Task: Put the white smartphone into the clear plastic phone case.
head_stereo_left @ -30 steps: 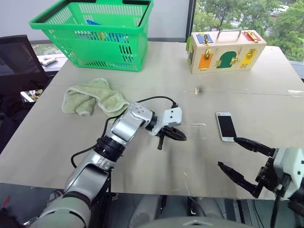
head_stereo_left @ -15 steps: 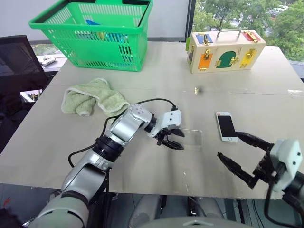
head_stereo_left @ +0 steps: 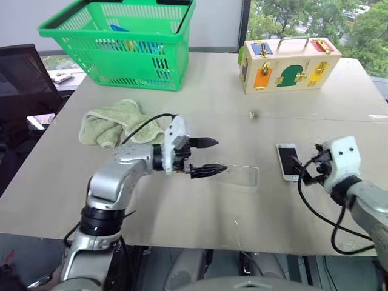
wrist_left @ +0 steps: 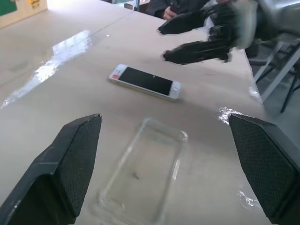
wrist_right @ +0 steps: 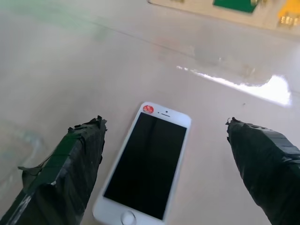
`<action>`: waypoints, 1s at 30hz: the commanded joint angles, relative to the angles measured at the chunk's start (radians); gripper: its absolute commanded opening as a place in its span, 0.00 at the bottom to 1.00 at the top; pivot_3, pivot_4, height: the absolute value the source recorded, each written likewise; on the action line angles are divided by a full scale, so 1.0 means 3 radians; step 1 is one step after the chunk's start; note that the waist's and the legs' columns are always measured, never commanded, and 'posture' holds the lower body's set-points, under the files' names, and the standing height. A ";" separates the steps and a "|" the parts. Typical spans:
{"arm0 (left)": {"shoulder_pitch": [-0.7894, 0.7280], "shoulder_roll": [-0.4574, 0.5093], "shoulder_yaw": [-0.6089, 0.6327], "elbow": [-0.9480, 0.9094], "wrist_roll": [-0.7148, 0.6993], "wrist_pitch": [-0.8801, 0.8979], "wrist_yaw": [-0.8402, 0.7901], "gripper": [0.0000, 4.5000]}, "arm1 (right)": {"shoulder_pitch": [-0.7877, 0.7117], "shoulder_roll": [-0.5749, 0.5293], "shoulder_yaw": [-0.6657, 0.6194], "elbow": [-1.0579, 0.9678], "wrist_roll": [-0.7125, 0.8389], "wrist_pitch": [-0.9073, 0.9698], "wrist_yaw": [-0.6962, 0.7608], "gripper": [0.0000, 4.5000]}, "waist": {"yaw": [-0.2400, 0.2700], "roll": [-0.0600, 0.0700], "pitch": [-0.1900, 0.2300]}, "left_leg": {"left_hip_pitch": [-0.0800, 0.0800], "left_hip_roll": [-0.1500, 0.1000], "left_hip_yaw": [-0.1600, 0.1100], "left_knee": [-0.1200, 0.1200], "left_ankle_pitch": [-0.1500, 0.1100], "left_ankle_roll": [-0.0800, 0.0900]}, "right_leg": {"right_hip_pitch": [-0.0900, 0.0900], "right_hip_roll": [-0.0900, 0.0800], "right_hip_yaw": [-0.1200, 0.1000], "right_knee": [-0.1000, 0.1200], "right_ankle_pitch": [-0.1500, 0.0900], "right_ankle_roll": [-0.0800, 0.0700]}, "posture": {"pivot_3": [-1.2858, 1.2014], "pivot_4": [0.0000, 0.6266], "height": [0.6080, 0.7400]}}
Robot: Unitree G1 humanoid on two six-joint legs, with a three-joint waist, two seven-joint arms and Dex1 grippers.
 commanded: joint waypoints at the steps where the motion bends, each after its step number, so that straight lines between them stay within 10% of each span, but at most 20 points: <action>1: 0.0044 0.0122 0.0065 -0.0185 -0.0140 -0.0083 -0.0024 0.99 | -0.0295 0.0036 0.0072 0.0104 -0.0097 0.0546 -0.0218 1.00 | 0.0005 0.0000 0.0000 | 0.0000 0.0000 0.0002 0.0000 0.0000 0.0000 | 0.0000 0.0000 0.0001 0.0000 0.0000 0.0000 | 0.52 0.24 1.00; 12: 0.0287 0.0169 -0.0023 -0.0106 -0.0123 -0.0501 0.0000 0.99 | -0.1302 0.0640 -0.0100 0.0547 -0.0206 0.2031 -0.0419 1.00 | -0.0001 0.0002 -0.0001 | -0.0001 0.0000 0.0009 -0.0017 0.0006 -0.0009 | -0.0012 0.0000 0.0012 0.0000 0.0002 -0.0001 | 0.52 0.24 1.00; 30: 0.0418 0.0172 -0.0031 -0.0399 -0.0315 -0.0410 0.0300 0.99 | -0.1614 0.0648 0.0138 0.1522 -0.0048 0.2135 -0.0637 1.00 | -0.0043 -0.0017 -0.0017 | 0.0027 0.0000 0.0016 -0.0015 -0.0004 -0.0009 | 0.0011 0.0001 0.0018 0.0000 -0.0002 -0.0011 | 0.52 0.24 1.00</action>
